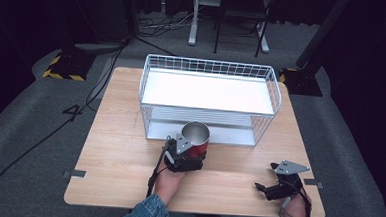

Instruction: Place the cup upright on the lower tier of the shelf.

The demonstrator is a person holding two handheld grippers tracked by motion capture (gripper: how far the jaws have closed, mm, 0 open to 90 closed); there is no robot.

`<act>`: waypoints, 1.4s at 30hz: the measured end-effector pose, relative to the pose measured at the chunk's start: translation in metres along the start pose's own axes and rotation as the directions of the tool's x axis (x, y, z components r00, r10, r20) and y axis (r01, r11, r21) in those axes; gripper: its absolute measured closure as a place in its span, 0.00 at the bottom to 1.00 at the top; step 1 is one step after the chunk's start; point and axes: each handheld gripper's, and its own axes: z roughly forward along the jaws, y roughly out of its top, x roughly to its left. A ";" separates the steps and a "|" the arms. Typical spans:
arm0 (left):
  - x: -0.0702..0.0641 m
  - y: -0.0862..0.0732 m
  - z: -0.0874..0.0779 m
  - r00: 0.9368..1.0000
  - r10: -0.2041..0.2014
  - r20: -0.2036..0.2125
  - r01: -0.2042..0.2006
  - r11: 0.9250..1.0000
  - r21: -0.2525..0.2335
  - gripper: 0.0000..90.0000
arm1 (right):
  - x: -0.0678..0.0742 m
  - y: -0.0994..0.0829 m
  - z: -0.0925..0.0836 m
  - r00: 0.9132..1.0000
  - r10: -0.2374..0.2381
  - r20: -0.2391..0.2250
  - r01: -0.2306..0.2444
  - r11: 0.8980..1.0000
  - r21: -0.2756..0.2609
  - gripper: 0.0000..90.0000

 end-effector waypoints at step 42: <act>0.030 0.036 0.071 0.991 -0.032 -0.132 0.024 0.998 -0.063 0.18 | 0.002 0.000 0.000 1.000 -0.022 0.000 0.022 1.000 -0.008 0.01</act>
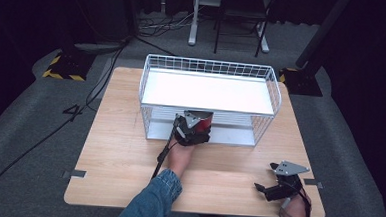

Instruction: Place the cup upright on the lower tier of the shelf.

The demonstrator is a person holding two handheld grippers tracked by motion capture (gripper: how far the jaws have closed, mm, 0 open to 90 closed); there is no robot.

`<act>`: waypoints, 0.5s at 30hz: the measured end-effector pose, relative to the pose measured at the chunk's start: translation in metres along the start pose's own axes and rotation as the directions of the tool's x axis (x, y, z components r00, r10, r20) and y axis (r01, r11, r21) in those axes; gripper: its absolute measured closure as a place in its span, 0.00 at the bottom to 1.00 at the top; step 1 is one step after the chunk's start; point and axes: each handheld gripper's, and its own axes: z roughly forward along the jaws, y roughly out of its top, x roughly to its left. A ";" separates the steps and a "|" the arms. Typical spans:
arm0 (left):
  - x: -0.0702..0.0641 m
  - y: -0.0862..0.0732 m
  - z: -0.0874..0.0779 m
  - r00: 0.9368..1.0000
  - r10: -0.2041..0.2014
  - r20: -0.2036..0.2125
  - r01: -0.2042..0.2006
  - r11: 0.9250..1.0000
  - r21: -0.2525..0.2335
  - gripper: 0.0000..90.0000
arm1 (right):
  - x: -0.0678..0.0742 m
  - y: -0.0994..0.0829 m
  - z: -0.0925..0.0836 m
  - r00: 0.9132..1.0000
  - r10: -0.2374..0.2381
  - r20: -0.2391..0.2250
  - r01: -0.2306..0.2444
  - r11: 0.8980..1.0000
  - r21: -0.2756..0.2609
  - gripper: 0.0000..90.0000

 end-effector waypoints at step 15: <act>0.001 -0.005 0.009 1.000 0.005 -0.014 -0.005 1.000 -0.024 0.18 | 0.001 0.000 -0.001 1.000 -0.008 0.005 0.008 1.000 -0.001 0.01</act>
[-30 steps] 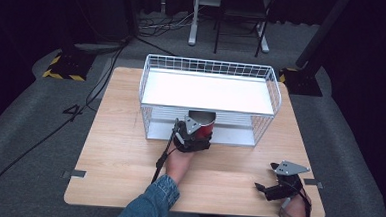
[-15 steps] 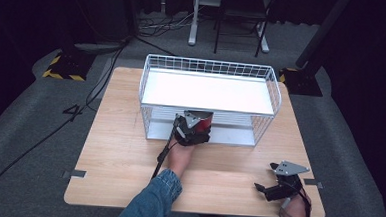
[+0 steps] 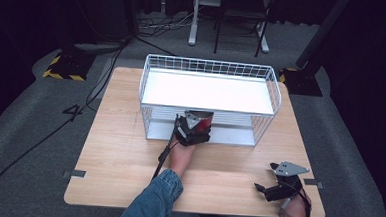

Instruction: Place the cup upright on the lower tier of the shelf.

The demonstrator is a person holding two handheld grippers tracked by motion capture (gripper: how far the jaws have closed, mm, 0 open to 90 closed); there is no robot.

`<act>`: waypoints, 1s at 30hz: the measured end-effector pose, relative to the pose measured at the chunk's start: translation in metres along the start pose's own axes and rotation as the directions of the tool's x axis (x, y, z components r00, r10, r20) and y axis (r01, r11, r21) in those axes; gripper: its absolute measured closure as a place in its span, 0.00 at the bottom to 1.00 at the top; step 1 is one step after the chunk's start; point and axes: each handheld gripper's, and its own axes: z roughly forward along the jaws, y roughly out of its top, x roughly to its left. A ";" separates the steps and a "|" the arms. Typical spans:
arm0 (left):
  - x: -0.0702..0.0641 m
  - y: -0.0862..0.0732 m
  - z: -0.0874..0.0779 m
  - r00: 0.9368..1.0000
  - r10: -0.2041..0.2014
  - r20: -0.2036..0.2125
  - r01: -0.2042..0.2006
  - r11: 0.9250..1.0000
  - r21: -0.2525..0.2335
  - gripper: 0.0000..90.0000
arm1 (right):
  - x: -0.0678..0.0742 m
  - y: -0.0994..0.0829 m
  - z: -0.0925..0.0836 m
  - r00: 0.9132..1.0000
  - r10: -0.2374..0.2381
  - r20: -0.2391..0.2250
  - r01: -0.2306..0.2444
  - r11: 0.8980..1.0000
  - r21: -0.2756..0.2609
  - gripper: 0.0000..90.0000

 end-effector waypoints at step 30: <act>0.010 -0.005 -0.023 0.993 0.009 0.117 -0.008 1.000 -0.007 0.00 | -0.001 0.000 0.001 1.000 0.004 -0.012 -0.004 1.000 0.005 0.01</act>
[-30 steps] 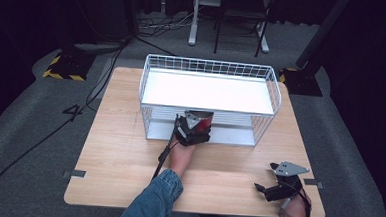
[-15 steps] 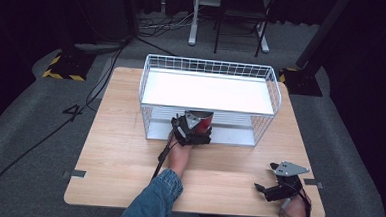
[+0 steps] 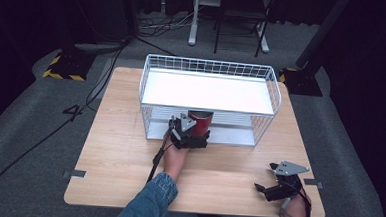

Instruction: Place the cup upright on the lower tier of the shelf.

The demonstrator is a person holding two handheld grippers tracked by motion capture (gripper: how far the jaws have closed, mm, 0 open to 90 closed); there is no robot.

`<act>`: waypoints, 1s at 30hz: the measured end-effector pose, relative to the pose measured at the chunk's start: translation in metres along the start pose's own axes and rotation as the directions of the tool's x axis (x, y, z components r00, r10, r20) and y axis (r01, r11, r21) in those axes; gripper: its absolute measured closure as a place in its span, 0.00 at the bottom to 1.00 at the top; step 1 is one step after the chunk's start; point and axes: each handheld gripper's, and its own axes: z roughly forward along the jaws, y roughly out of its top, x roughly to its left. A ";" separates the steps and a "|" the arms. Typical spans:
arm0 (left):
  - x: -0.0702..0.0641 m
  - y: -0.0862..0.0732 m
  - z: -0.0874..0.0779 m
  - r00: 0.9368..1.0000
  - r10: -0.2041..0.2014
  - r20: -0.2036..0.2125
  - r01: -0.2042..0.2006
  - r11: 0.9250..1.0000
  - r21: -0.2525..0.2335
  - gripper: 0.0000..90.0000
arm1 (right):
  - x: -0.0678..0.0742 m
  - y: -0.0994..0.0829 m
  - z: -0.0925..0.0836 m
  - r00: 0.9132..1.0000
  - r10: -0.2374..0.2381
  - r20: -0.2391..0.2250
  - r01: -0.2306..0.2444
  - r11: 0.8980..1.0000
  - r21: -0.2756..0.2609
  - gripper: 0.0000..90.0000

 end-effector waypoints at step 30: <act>0.009 -0.007 -0.111 0.998 0.043 0.037 -0.041 0.998 -0.054 0.00 | -0.005 0.003 0.004 0.997 0.015 -0.082 -0.013 1.000 0.024 0.00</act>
